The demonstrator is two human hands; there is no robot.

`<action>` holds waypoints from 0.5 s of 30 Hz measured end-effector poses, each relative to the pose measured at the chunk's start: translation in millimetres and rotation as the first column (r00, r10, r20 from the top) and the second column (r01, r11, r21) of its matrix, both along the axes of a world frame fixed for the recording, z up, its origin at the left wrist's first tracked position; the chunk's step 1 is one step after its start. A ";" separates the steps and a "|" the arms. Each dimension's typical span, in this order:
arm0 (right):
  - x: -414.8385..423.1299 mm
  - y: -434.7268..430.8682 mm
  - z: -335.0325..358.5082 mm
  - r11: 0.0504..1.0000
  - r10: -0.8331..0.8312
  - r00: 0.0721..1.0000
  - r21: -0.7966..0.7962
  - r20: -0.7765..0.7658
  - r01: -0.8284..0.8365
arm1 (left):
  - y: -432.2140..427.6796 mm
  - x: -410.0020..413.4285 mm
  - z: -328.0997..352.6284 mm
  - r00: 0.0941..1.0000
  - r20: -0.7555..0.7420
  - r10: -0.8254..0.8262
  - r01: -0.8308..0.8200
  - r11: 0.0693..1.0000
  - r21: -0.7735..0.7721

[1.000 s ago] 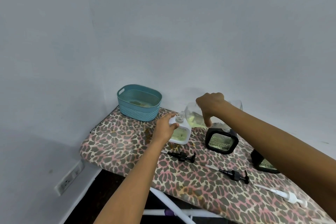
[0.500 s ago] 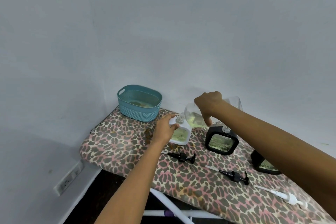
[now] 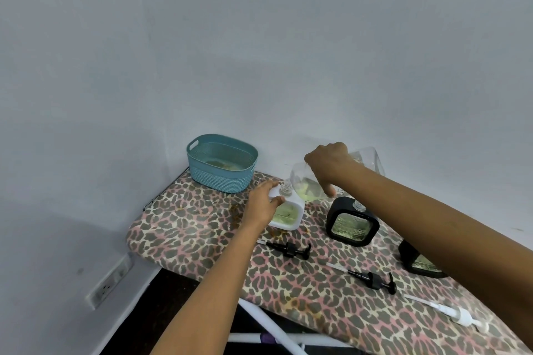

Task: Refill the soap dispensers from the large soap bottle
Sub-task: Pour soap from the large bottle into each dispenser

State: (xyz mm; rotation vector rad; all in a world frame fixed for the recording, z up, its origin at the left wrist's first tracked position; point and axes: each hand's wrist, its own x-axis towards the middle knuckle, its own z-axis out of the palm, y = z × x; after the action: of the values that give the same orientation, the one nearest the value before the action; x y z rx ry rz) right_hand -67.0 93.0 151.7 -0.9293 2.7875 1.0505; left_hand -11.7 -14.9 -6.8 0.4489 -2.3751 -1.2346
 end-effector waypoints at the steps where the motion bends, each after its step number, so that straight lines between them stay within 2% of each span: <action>1: 0.2 -0.7 0.2 1.000 0.001 1.000 0.005 -0.006 -0.001 | -0.1 0.0 -0.2 1.000 -0.001 0.000 0.000 1.000 -0.002; 15: 1.9 -4.8 1.2 0.997 0.067 0.994 0.043 -0.089 -0.064 | -0.7 -0.6 -0.8 1.000 0.000 -0.002 0.002 1.000 -0.001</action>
State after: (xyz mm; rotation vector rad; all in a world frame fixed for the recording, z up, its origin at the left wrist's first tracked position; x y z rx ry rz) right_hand -65.2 88.2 152.9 -0.9997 2.8140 1.1817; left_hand -12.2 -15.6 -7.6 0.4471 -2.3769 -1.2340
